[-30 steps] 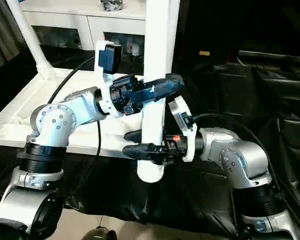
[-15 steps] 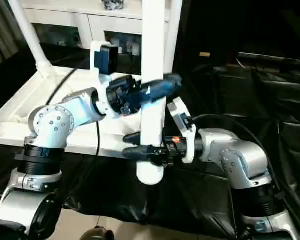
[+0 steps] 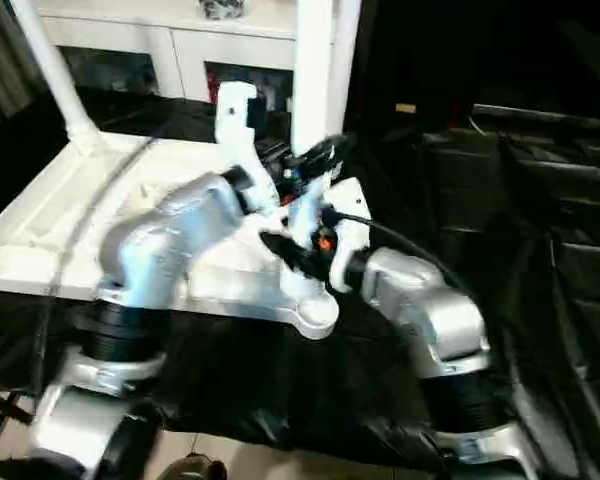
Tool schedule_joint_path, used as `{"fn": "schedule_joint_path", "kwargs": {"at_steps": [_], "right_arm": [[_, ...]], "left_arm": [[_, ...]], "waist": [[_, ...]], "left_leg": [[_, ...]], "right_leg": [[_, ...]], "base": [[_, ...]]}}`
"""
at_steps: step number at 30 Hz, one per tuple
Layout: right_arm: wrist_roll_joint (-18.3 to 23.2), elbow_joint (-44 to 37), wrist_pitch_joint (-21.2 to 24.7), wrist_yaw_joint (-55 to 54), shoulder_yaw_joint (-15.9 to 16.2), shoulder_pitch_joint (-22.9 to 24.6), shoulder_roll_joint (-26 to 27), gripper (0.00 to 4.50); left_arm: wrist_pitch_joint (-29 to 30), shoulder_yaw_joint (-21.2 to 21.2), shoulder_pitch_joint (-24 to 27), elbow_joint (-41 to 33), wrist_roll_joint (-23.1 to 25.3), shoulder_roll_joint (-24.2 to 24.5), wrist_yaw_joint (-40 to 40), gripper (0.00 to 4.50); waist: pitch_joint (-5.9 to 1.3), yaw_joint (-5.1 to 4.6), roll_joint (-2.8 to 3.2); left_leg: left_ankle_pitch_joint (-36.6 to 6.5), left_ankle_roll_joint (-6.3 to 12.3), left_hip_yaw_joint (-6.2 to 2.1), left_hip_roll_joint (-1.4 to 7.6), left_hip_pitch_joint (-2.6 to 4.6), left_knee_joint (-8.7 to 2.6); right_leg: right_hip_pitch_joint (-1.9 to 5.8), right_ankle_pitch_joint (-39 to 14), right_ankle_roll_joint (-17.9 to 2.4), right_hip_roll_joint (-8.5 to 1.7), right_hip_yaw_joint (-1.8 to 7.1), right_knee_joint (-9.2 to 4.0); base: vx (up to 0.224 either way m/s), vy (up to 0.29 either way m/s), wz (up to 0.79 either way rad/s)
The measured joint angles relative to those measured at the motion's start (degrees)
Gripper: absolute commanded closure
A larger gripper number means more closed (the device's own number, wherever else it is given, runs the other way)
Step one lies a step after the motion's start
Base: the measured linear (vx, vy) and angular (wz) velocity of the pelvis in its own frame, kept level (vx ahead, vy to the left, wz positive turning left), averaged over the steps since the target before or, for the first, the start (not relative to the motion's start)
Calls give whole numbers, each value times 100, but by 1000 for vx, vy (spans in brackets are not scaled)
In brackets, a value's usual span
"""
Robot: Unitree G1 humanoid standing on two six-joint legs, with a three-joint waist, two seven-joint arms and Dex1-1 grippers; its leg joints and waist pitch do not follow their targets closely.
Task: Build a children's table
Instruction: Pick table leg
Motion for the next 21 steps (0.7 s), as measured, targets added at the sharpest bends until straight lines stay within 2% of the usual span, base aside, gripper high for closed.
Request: {"fn": "schedule_joint_path", "kwargs": {"at_steps": [7,8,10,12,14,17,18,21], "right_arm": [[-198,-2,-25,-380,22,4,290,260],[-205,-2,-48,-387,20,5,298,204],[-188,-16,-130,-361,-13,8,248,190],[-8,-217,-319,-167,-117,4,171,184],[123,-268,-350,81,-234,-10,-22,155],[552,-303,-235,882,-360,-9,-409,144],[746,-363,-133,1205,-396,-6,-546,117],[1168,-423,157,1914,-506,-7,-892,106]], "left_arm": [[-221,-14,82,7,107,-45,127,242],[-237,-22,82,1,110,-45,125,242],[-288,11,82,8,115,15,83,242],[-344,218,83,136,77,138,7,243],[-339,315,83,206,-17,248,-189,258],[-202,355,81,203,-426,444,-873,265],[-46,394,76,200,-623,562,-1173,266],[350,427,70,196,-1064,813,-1833,267]], "waist": [[-1,-6,7],[-1,-5,8],[-1,-1,10],[1,-14,19],[1,-7,19],[2,15,21],[2,14,20],[1,11,20]], "left_leg": [[0,0,-2,0,-1,-6],[0,0,-2,0,0,-6],[0,0,-3,-1,0,-6],[0,0,-3,-1,3,-7],[0,-1,-6,-1,4,-7],[0,0,-6,-2,3,-7],[0,0,-6,-2,2,-6],[0,0,-5,-2,3,-4]], "right_leg": [[-3,-3,4,2,0,-3],[-2,-3,6,2,0,-3],[0,-5,8,2,0,-4],[-1,-2,15,2,1,-4],[2,-2,15,3,-1,-4],[6,4,6,3,0,-5],[6,16,-14,2,0,-5],[6,20,-20,2,0,-3]], "base": [[0,0,0],[0,0,0],[0,0,0],[0,0,0],[0,0,0],[0,0,0],[0,0,0],[0,0,0]]}}
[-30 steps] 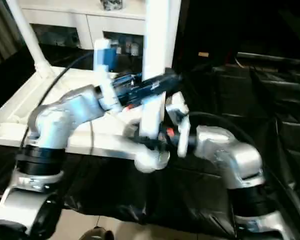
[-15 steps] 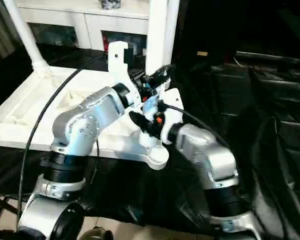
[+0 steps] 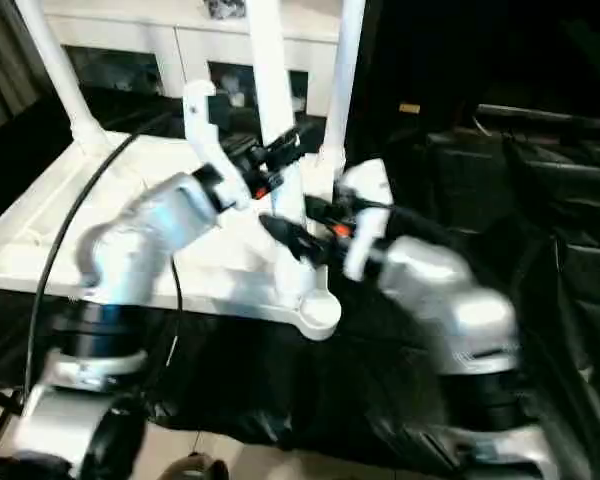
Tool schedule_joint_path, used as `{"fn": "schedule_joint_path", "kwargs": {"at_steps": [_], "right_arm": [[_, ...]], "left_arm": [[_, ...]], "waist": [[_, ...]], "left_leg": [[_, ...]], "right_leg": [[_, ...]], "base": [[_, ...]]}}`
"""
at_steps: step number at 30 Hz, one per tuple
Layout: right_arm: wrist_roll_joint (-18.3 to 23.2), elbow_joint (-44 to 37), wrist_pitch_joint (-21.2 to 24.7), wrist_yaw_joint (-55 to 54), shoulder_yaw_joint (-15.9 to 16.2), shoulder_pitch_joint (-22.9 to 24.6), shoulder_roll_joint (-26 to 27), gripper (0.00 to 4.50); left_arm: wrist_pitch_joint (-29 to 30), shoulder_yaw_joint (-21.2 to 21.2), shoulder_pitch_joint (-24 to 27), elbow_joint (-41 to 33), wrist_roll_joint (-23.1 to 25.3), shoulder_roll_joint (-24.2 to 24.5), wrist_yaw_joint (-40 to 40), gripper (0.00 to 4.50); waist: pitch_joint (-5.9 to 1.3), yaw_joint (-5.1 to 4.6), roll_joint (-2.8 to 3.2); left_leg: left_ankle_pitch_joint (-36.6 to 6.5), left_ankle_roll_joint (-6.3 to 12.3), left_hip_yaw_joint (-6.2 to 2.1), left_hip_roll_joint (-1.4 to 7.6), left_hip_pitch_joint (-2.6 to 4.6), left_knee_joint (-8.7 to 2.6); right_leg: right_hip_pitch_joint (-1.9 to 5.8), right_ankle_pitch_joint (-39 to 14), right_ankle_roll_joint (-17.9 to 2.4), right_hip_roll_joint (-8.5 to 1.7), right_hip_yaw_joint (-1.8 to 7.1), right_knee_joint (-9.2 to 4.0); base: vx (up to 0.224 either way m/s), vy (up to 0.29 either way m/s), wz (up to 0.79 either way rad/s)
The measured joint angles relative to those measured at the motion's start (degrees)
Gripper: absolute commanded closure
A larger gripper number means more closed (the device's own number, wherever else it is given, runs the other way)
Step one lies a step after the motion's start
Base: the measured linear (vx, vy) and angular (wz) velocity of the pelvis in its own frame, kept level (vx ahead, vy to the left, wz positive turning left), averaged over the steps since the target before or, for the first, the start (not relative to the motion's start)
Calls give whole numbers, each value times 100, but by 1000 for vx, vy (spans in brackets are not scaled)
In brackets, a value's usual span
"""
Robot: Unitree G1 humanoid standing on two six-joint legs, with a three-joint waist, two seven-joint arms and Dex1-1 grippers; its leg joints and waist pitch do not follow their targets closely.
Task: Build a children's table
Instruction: Pick table leg
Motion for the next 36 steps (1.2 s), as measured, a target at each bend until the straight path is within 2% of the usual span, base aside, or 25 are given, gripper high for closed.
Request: {"fn": "schedule_joint_path", "kwargs": {"at_steps": [4,10,30,36], "right_arm": [[257,15,260,672,35,-3,-339,73],[414,152,416,1197,258,-182,-541,69],[382,469,513,1837,683,-383,-805,69],[381,469,521,1847,698,-383,-810,69]], "left_arm": [[422,5,-56,4,-433,312,-802,267],[582,-169,-254,3,-647,494,-1518,267],[689,-344,-335,78,-735,512,-1845,267],[658,-372,-375,80,-709,503,-1845,267]], "waist": [[0,-9,0],[-1,-4,-1],[0,5,-8],[0,4,-10]], "left_leg": [[0,0,0,2,3,1],[0,0,1,2,7,4],[1,0,2,3,5,8],[1,0,2,3,6,12]], "right_leg": [[-2,3,-4,0,-1,4],[2,9,-14,0,-1,4],[2,10,-16,0,-1,5],[3,11,-16,-1,-1,6]], "base": [[0,0,0],[0,0,0],[0,0,0],[0,0,0]]}}
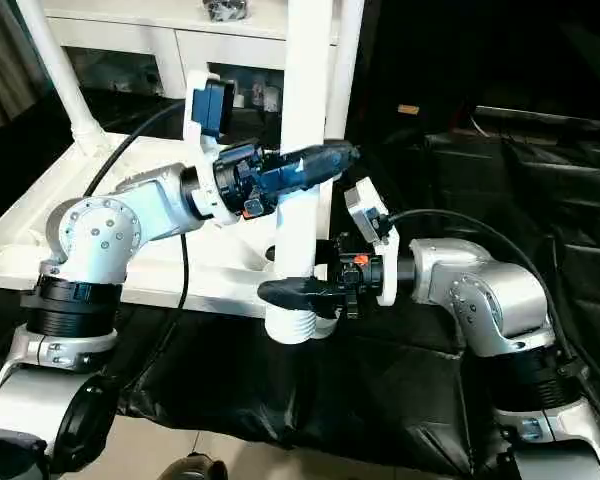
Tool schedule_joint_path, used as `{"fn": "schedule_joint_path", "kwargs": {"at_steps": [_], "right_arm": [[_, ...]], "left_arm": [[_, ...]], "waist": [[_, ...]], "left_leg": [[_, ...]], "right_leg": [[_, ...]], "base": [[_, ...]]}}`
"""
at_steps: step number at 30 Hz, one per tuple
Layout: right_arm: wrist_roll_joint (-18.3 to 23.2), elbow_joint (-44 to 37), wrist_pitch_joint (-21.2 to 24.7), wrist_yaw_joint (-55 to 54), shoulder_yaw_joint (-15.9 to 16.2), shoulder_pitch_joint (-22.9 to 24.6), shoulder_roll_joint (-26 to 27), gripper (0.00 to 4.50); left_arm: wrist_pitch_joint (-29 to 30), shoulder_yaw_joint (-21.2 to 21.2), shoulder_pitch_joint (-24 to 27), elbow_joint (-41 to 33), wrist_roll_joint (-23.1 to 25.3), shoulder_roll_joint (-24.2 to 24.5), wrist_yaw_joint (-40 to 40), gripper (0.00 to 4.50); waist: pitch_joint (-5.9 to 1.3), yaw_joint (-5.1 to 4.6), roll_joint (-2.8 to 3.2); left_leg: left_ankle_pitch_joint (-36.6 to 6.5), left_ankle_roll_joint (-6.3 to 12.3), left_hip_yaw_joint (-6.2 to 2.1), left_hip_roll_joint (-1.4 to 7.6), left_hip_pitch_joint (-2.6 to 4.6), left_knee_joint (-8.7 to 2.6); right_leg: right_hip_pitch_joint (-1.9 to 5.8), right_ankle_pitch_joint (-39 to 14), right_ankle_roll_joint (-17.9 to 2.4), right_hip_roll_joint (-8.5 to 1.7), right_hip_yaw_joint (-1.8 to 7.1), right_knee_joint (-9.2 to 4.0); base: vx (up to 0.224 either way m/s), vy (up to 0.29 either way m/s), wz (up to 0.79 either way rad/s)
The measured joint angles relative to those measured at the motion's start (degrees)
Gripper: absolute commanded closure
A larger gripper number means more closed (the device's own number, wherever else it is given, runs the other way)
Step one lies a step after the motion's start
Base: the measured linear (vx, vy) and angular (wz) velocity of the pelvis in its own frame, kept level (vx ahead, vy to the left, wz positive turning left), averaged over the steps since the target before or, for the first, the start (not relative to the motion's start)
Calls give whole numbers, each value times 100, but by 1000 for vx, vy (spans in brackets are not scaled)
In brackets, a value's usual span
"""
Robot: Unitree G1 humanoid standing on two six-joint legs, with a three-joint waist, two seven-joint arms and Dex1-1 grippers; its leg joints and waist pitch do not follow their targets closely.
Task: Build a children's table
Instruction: Pick table leg
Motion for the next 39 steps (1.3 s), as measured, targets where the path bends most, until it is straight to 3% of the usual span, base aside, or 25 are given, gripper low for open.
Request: {"fn": "schedule_joint_path", "kwargs": {"at_steps": [2,4,8,9,20,22,26,31,35,39], "right_arm": [[0,0,2,0,1,0,1,69],[0,0,2,0,5,0,5,106],[1,0,3,0,11,0,30,121],[1,0,4,2,25,0,34,147],[-6,-1,21,62,123,2,34,236],[-12,-1,21,54,125,12,39,248],[-23,0,4,-51,130,46,139,259],[-37,0,-51,-277,122,120,323,260],[-62,48,-174,-516,41,156,515,260],[-382,292,-723,-1350,-242,150,1013,260]], "left_arm": [[0,-22,0,0,16,-1,-3,267],[0,-50,0,0,20,-1,-9,267],[0,-57,0,0,23,10,-27,267],[0,-61,0,0,25,14,-36,267],[-133,-130,-1,15,85,30,-133,267],[-120,-137,-1,16,87,29,-99,211],[-139,-105,-1,15,106,-5,52,169],[-505,-22,2,8,251,-94,163,158],[-1193,305,27,-40,304,-515,582,158],[-1838,703,24,-54,297,-947,1262,158]], "waist": [[0,0,0],[0,1,0],[0,2,0],[0,2,0],[-1,4,0],[-1,3,0],[-1,4,0],[-1,5,-1],[-1,12,-1],[-3,9,2]], "left_leg": [[0,0,0,0,0,0],[0,0,0,0,0,0],[0,0,0,0,0,0],[0,0,0,0,0,0],[0,0,0,0,0,1],[0,0,0,0,0,2],[0,0,-1,1,0,2],[0,0,-1,1,0,2],[0,0,-1,0,-2,3],[0,0,-4,1,-1,3]], "right_leg": [[0,0,0,0,0,0],[0,0,0,0,0,0],[0,0,-1,0,0,1],[0,0,-1,0,0,1],[1,1,-1,0,0,1],[1,1,-2,0,0,2],[1,1,-2,0,-1,3],[1,1,-2,0,-1,2],[2,1,-2,-1,-1,1],[2,2,-2,-1,-4,1]], "base": [[0,0,0],[0,0,0],[0,0,0],[0,0,0],[0,0,0],[0,0,0],[0,0,0],[0,0,0],[0,0,0],[0,0,0]]}}
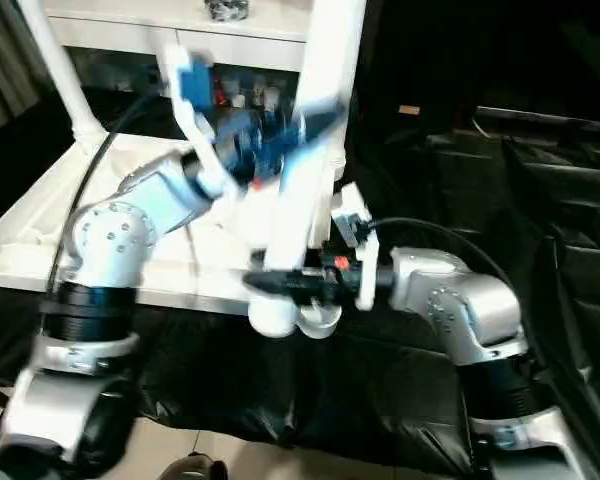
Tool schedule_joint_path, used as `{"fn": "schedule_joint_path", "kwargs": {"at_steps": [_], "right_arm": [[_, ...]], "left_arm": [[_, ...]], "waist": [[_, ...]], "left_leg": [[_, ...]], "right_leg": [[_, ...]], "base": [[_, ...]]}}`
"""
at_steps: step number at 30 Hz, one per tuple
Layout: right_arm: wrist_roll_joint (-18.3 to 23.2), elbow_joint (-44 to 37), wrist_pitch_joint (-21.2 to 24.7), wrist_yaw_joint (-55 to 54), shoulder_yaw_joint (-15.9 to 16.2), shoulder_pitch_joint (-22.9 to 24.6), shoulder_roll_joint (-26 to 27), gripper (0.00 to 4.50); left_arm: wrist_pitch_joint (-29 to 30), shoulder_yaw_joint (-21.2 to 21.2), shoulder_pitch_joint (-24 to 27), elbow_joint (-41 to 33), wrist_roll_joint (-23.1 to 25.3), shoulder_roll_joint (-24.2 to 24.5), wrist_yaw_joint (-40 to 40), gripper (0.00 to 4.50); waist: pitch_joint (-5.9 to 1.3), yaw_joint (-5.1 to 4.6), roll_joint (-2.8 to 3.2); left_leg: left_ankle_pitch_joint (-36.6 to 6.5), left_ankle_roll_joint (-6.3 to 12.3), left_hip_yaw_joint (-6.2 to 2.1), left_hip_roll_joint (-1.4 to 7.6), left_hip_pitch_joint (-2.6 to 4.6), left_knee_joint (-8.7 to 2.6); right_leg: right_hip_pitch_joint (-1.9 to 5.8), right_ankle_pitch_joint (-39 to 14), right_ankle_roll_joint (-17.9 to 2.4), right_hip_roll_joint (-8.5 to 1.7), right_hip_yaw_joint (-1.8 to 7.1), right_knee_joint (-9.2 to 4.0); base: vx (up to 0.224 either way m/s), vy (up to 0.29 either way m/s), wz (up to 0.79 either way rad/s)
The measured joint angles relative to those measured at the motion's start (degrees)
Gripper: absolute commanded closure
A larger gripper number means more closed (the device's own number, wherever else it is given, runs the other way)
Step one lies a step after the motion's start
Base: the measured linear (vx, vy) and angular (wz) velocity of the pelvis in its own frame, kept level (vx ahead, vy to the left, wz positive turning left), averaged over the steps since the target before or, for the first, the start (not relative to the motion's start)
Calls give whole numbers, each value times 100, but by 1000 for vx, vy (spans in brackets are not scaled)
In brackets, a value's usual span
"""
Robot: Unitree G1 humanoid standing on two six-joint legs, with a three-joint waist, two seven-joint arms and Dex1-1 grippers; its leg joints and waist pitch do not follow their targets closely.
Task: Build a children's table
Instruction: Pick table leg
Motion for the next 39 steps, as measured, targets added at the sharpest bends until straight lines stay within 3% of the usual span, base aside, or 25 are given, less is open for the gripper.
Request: {"fn": "schedule_joint_path", "kwargs": {"at_steps": [3,5,11,12,16,21,27,39], "right_arm": [[-406,191,-458,-641,-85,0,76,260],[-648,249,-661,-1043,-172,1,119,260],[-1198,274,-1027,-1844,-341,266,132,260],[-1246,257,-1064,-1910,-326,352,185,260],[-1352,219,-1137,-2073,-326,503,233,260],[-1387,116,-1192,-2135,-321,568,241,260],[-1447,-29,-1193,-2161,-218,770,240,260],[-1507,-236,-1165,-2161,-155,1010,211,260]], "left_arm": [[-92,49,7,20,3,206,-52,158],[-206,-123,102,16,259,542,-285,158],[-997,-1417,933,221,1732,1914,-1556,158],[-1280,-1803,1007,311,2034,2264,-1963,158],[-1893,-2463,1123,802,2596,2673,-2766,175],[-2484,-2976,1125,1481,3015,2845,-3518,217],[-3131,-3265,863,2555,3519,2882,-3874,271],[-3897,-3214,361,4036,3840,2685,-3808,374]], "waist": [[0,-14,1],[-2,-29,4],[-3,-21,4],[-3,-23,6],[-2,-26,9],[-3,-48,22],[3,-48,53],[-8,-43,132]], "left_leg": [[0,0,-2,0,0,-1],[0,-1,-1,0,3,-3],[1,-3,0,0,-1,-11],[1,-3,0,-1,0,-12],[1,-3,8,-4,0,-12],[0,-4,10,-3,10,-18],[0,-4,8,-3,13,-20],[0,-4,7,-4,22,-20]], "right_leg": [[-1,1,6,1,-1,0],[-1,-5,19,1,0,-2],[-8,-20,45,3,3,-3],[-7,-20,45,3,5,-4],[-10,-15,36,1,15,-4],[-13,-14,37,2,16,3],[-12,-4,29,2,15,3],[-4,15,-2,2,15,2]], "base": [[0,0,0],[0,0,0],[0,0,0],[0,0,0],[0,0,0],[0,0,0],[0,0,0],[0,0,0]]}}
